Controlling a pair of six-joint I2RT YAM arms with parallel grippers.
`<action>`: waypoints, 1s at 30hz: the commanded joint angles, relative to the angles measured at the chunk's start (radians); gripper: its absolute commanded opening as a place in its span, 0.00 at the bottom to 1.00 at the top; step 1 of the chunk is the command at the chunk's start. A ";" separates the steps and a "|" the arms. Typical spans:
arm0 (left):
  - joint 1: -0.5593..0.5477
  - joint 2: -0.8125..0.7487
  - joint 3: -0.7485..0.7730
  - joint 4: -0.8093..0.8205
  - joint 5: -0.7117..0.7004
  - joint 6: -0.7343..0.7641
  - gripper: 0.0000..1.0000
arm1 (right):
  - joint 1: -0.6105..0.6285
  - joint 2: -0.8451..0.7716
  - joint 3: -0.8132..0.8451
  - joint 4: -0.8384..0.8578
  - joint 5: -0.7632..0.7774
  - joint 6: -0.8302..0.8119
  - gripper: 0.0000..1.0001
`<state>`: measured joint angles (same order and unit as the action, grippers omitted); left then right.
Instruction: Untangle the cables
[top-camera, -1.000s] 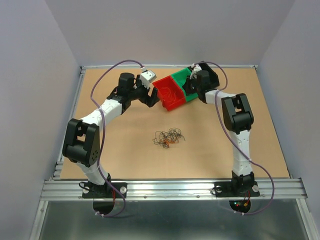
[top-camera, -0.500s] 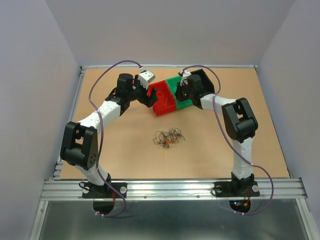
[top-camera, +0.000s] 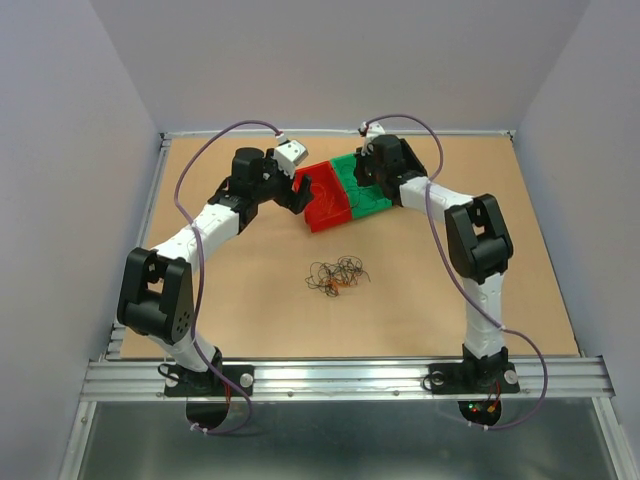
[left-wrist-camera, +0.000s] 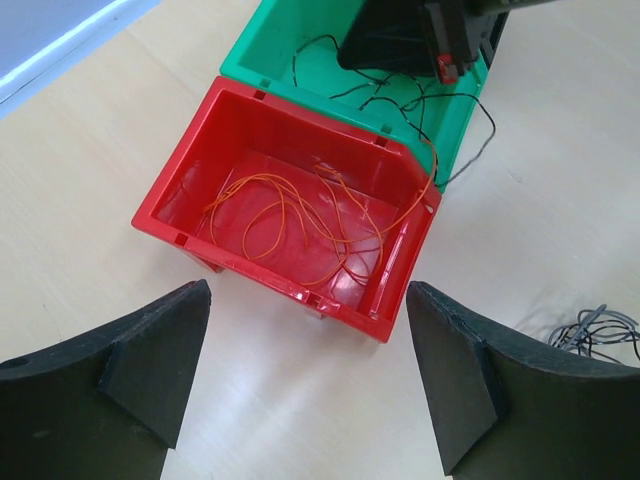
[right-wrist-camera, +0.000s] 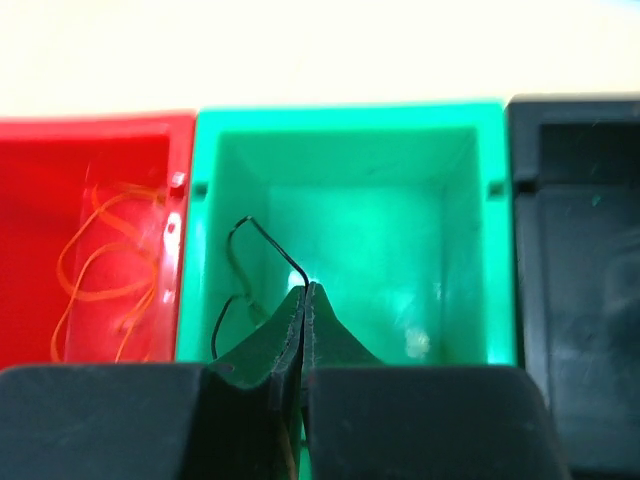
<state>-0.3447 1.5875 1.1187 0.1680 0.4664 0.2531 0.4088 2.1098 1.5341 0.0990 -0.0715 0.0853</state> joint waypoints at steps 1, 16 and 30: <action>0.000 -0.057 -0.014 0.041 -0.008 0.012 0.91 | -0.013 0.061 0.135 -0.013 0.024 -0.036 0.01; 0.000 -0.049 -0.013 0.042 -0.018 0.017 0.91 | -0.042 0.155 0.270 -0.061 0.046 -0.076 0.11; 0.000 -0.066 -0.030 0.053 -0.011 0.029 0.91 | -0.030 -0.171 0.011 -0.088 0.047 -0.027 0.51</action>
<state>-0.3447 1.5860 1.1084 0.1795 0.4416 0.2638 0.3687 2.0830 1.6218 -0.0147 -0.0158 0.0315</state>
